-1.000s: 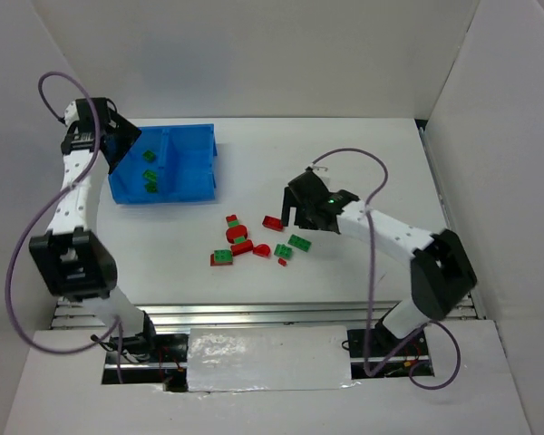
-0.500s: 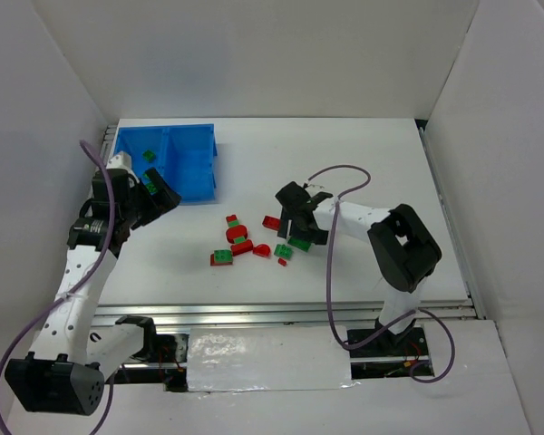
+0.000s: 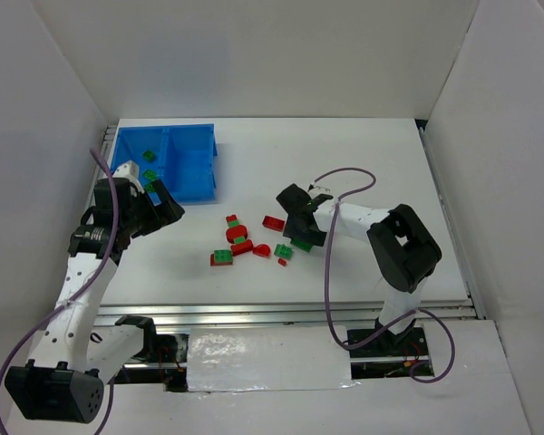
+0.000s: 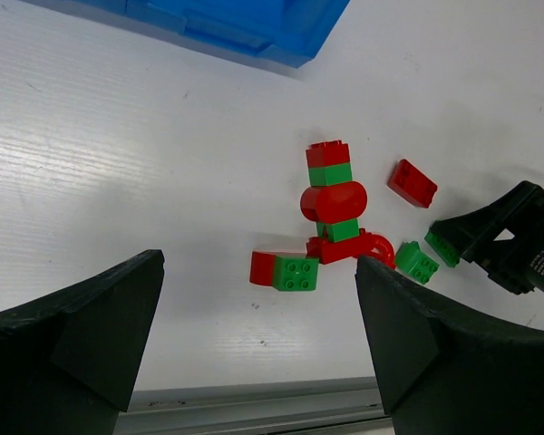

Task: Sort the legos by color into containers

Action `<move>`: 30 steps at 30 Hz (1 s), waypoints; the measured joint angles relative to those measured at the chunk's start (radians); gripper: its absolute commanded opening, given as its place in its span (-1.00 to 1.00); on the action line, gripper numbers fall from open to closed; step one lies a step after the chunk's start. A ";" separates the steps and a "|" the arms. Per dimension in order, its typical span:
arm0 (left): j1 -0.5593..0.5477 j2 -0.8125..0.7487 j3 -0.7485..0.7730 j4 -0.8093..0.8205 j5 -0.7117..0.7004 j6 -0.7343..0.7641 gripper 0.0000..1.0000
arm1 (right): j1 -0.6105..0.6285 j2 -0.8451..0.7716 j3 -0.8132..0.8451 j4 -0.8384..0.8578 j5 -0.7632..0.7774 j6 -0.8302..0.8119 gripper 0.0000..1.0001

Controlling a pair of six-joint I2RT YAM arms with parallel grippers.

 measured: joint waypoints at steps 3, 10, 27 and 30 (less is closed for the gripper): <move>0.000 0.000 0.000 0.000 0.012 0.014 0.99 | 0.000 0.001 -0.002 0.004 -0.014 0.003 0.70; 0.000 0.000 0.000 0.002 0.034 0.015 0.99 | 0.000 0.002 -0.011 0.015 -0.016 0.002 0.40; -0.146 0.000 -0.150 0.236 0.214 -0.069 0.99 | -0.005 -0.095 -0.034 0.016 0.024 0.056 -0.47; -0.302 0.020 -0.200 0.371 0.235 -0.118 0.99 | 0.000 -0.188 -0.003 0.007 0.037 0.081 -0.64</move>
